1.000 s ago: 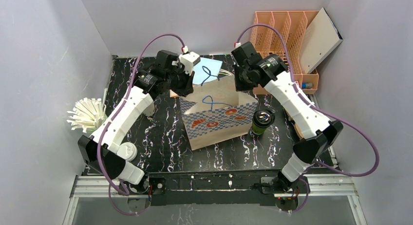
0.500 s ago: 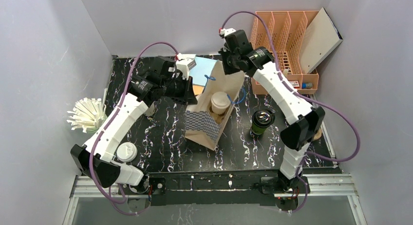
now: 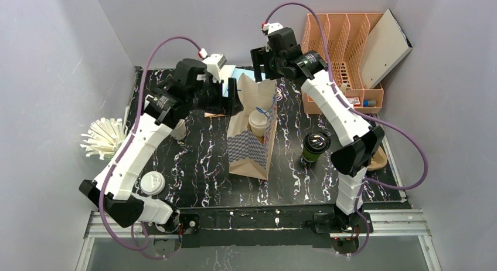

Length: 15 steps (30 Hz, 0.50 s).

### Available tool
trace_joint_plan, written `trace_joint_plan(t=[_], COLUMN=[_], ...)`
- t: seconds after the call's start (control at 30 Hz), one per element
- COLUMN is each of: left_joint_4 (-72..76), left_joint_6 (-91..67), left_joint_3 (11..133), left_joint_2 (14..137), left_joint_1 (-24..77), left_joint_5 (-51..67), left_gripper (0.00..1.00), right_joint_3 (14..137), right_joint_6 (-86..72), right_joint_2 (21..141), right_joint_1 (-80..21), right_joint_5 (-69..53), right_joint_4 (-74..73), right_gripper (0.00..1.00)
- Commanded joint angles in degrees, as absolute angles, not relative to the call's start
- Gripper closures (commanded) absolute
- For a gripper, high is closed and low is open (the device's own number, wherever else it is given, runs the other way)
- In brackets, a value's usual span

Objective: Pack the takeout coffee

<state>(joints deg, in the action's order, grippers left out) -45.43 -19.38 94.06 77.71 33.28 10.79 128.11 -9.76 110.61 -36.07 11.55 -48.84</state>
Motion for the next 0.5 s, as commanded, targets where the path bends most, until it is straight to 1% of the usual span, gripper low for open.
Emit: trace_joint_plan(t=[0.0, 0.07, 0.17, 0.3, 0.4, 0.47], left_joint_4=[-49.59, -49.77, -45.78, -40.93, -39.25, -38.18], left_joint_6=[-19.09, -19.03, -21.99, -24.00, -23.32, -23.02], left_joint_3=[102.25, 105.39, 109.50, 114.77, 116.89, 117.50], left_joint_2=[80.59, 82.60, 85.69, 91.57, 96.91, 99.42], left_joint_1=[33.03, 32.20, 27.80, 23.69, 22.84, 22.76], left_joint_5=[1.88, 2.13, 7.34, 14.21, 17.46, 18.39], left_gripper=[0.21, 0.21, 0.22, 0.35, 0.39, 0.40], right_joint_3=[130.04, 129.68, 126.57, 119.11, 117.46, 117.23], right_joint_6=[-18.07, -21.37, -25.87, -26.03, -25.16, -25.38], right_joint_2=[105.43, 104.10, 100.15, 93.49, 90.89, 90.02], right_joint_1=[-35.94, -35.90, -35.93, -35.87, -35.91, -35.67], right_joint_5=[18.67, 20.50, 22.67, 23.32, 26.28, 27.79], right_joint_4=[-52.46, -54.62, -57.12, -56.28, -58.69, -62.12], right_gripper=[0.10, 0.10, 0.10, 0.11, 0.11, 0.10])
